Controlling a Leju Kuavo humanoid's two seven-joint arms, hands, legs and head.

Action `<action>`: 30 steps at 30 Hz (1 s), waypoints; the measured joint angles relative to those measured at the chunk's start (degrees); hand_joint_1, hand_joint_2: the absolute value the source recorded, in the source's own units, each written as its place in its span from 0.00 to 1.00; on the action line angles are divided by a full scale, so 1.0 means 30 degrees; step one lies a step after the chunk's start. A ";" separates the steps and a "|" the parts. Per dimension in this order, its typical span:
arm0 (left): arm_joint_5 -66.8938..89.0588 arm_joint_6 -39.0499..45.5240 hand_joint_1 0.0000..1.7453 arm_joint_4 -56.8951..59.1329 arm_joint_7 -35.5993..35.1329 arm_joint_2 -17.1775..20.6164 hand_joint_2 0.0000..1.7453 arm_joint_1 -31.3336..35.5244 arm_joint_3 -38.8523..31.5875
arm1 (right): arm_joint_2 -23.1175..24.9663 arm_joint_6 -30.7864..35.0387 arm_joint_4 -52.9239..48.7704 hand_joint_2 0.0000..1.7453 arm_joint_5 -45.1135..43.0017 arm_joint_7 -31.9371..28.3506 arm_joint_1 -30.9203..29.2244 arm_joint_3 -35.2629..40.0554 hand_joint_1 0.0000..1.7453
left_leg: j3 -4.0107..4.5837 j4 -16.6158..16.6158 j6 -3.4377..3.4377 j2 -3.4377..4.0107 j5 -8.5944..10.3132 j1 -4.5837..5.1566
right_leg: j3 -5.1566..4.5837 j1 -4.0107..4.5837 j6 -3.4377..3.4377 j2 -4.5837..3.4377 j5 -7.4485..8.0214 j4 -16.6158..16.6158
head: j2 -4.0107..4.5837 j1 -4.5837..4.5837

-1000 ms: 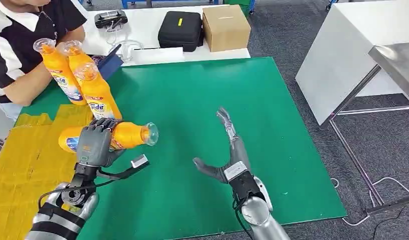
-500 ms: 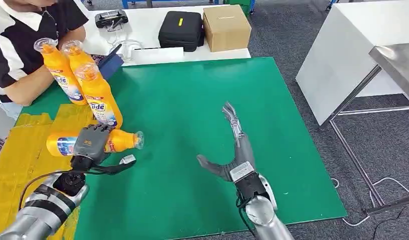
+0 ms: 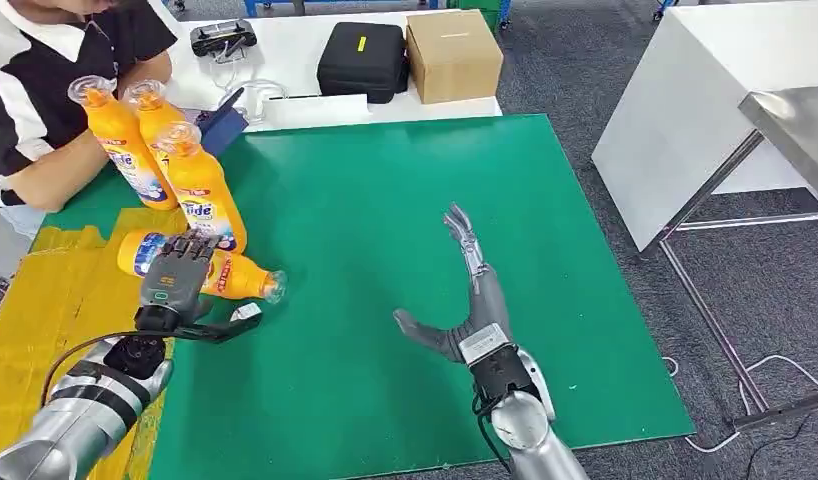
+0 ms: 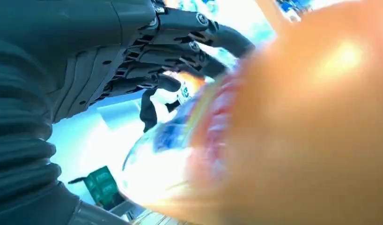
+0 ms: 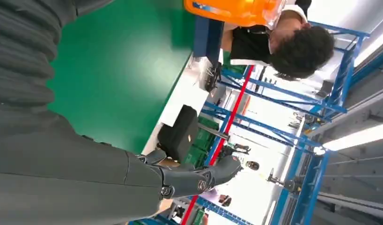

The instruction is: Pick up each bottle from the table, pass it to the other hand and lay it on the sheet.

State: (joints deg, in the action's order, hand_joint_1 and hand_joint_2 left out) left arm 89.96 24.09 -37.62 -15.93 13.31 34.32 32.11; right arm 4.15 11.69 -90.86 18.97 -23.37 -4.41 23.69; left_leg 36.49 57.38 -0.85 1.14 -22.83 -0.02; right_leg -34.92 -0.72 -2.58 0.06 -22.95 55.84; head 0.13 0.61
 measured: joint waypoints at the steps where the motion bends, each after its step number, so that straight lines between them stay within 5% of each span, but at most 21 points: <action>1: 0.0007 0.0339 0.00 0.0036 -0.0094 -0.0065 1.00 -0.0011 -0.0108 | 0.0000 0.0000 0.0000 1.00 0.0000 0.0000 0.0006 -0.0021 0.00 | -0.0001 0.0000 0.0000 0.0000 0.0000 0.0000 | 0.0000 0.0000 0.0000 0.0000 0.0000 0.0000 | 0.0000 -0.0007; 13: -0.0183 0.3061 0.00 -0.0642 0.0629 -0.0772 1.00 -0.0885 -0.1800 | 0.0000 0.0124 0.0000 1.00 0.0044 0.0044 0.0152 -0.0138 0.00 | 0.0001 0.0000 0.0001 -0.0001 -0.0001 0.0003 | 0.0001 -0.0003 0.0000 0.0000 -0.0001 0.0000 | 0.0000 -0.0007; 15: -0.1285 0.4672 0.00 -0.1802 0.2314 -0.1057 1.00 -0.1696 -0.2574 | -0.0015 0.0285 0.0000 1.00 0.0058 0.0044 0.0236 -0.0160 0.00 | -0.0001 0.0003 -0.0001 0.0001 -0.0004 0.0007 | -0.0001 -0.0006 0.0000 -0.0002 -0.0001 -0.0002 | 0.0000 -0.0007; 19: -0.8554 0.5398 0.00 -0.7152 1.0418 -0.2748 1.00 -0.4454 -0.5233 | -0.0146 0.1246 -0.0183 1.00 -0.0051 -0.0131 0.0720 -0.0219 0.00 | 0.0019 0.0004 -0.0006 -0.0024 -0.0011 0.0037 | -0.0008 -0.0031 -0.0005 0.0011 -0.0014 -0.0007 | 0.0000 -0.0007; 22: -1.0865 0.5318 0.00 -0.9782 1.1786 -0.3671 1.00 -0.5777 -0.5965 | -0.0211 0.1500 -0.0422 1.00 -0.0102 -0.0226 0.0949 -0.0218 0.00 | 0.0025 0.0002 -0.0008 0.0002 -0.0041 0.0043 | -0.0019 -0.0032 -0.0010 -0.0003 -0.0009 -0.0012 | 0.0000 -0.0007; 30: -2.5422 -0.2911 0.00 -1.6003 1.5089 -0.4838 1.00 -0.8799 -0.5879 | -0.0321 0.2398 -0.1501 1.00 -0.1005 -0.0430 0.2179 -0.0525 0.00 | 0.0018 -0.0002 -0.0011 -0.0004 -0.0028 0.0025 | -0.0013 -0.0018 -0.0007 -0.0001 -0.0010 -0.0011 | 0.0000 0.0000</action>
State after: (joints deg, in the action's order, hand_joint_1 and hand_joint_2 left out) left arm 13.70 15.36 -85.62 29.33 -1.20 7.92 14.47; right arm 3.19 18.89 -95.36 15.96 -24.65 2.12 22.12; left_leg 36.54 57.37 -0.88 1.13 -22.92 0.05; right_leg -34.96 -0.77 -2.60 0.05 -22.98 55.80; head 0.13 0.61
